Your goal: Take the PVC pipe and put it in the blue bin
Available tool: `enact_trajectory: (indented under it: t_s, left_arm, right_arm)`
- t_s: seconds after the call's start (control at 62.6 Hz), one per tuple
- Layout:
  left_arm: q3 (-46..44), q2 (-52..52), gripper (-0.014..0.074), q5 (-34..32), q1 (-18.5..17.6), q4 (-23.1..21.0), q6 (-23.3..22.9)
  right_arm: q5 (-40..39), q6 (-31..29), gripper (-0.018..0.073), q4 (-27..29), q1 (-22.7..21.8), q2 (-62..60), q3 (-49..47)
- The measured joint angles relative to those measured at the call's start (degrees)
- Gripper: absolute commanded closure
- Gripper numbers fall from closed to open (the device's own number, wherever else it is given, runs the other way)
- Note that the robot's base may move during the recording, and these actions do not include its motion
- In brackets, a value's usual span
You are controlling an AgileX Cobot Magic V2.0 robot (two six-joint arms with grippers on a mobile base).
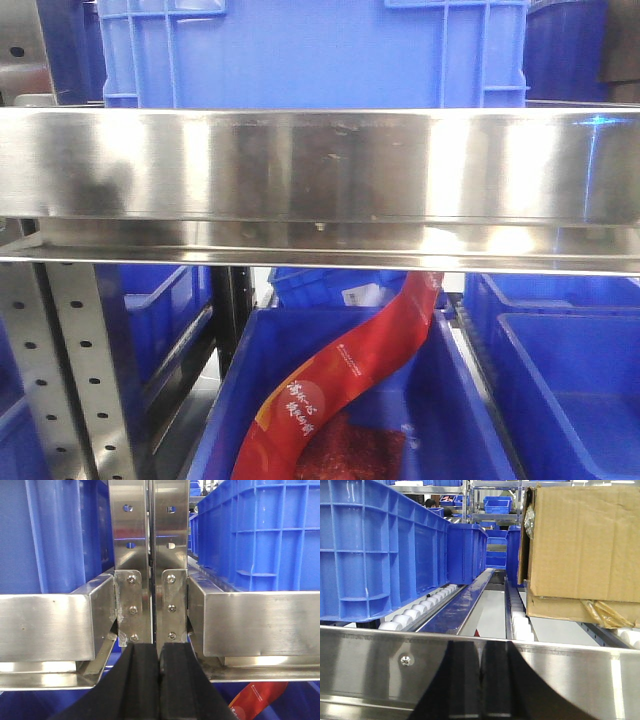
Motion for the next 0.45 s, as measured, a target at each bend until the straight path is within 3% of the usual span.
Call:
enact_trajectory:
  t_s: [0.447]
  left_arm:
    - [0.0,0.0,0.0707,0.0,0.0,0.0,0.0]
  right_arm:
    - [0.0,-0.1,0.0728,0.0,0.0,0.0,0.0]
